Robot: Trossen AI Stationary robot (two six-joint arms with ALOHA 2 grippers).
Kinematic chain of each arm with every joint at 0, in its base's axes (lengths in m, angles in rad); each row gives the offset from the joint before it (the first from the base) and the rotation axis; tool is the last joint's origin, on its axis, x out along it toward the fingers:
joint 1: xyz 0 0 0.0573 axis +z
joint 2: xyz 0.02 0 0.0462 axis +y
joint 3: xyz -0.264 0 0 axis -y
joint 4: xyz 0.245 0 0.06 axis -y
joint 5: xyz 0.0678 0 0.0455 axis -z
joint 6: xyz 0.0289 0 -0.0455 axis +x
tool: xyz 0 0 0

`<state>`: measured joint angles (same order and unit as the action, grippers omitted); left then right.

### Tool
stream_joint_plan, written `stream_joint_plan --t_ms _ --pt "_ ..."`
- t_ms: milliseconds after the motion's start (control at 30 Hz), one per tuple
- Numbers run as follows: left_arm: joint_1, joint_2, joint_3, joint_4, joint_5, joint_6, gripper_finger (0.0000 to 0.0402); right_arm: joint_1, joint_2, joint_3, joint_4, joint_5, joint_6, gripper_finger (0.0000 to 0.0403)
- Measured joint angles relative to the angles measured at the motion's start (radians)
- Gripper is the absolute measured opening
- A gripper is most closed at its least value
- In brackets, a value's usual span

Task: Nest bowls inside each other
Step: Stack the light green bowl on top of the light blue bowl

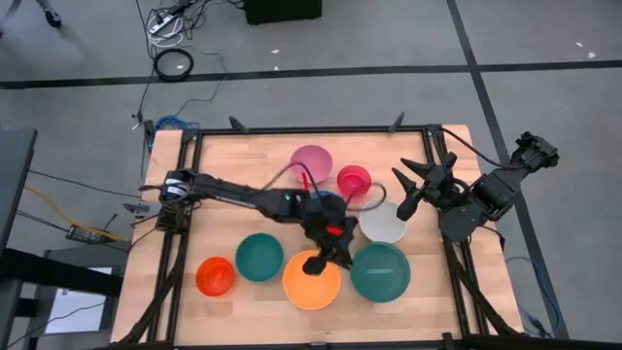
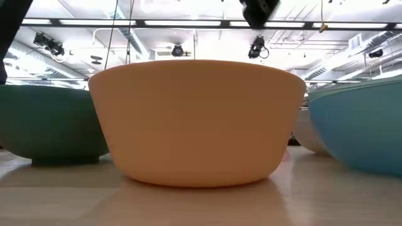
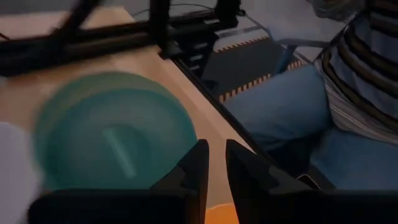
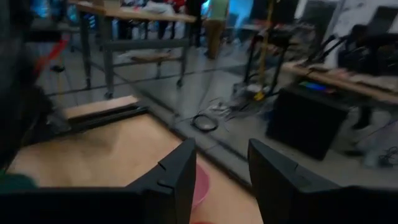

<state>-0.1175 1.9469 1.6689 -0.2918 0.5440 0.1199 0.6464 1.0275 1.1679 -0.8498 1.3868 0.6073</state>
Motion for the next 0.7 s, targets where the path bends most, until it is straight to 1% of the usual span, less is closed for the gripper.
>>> stream_joint_plan --t_ms 67,200,267,333,500,600,700 --pt "0.017 -0.042 0.039 -0.086 -0.050 0.031 0.0065 0.000 0.000 0.000 -0.006 -0.051 0.022 0.0133" --pt "0.028 -0.121 0.105 -0.351 -0.274 0.116 0.0065 0.000 0.000 0.000 -0.062 -0.154 0.103 0.0132" --pt "0.026 -0.163 0.113 -0.457 -0.343 0.132 0.0065 0.000 0.000 0.000 -0.127 -0.213 0.194 0.0129" --pt "0.026 -0.207 0.115 -0.530 -0.372 0.130 0.0065 0.000 0.000 0.000 -0.230 -0.287 0.328 0.0125" --pt "0.011 -0.286 0.116 -0.748 -0.484 0.053 0.0065 0.005 0.035 -0.001 -0.495 -0.526 0.694 0.0116" --pt "-0.001 -0.325 0.114 -0.837 -0.561 0.000 0.0065 0.019 0.091 -0.001 -0.568 -0.667 0.808 0.0113" --pt "-0.004 -0.371 0.114 -0.932 -0.638 -0.079 0.0065 0.035 0.170 -0.001 -0.560 -0.781 0.851 0.0110"
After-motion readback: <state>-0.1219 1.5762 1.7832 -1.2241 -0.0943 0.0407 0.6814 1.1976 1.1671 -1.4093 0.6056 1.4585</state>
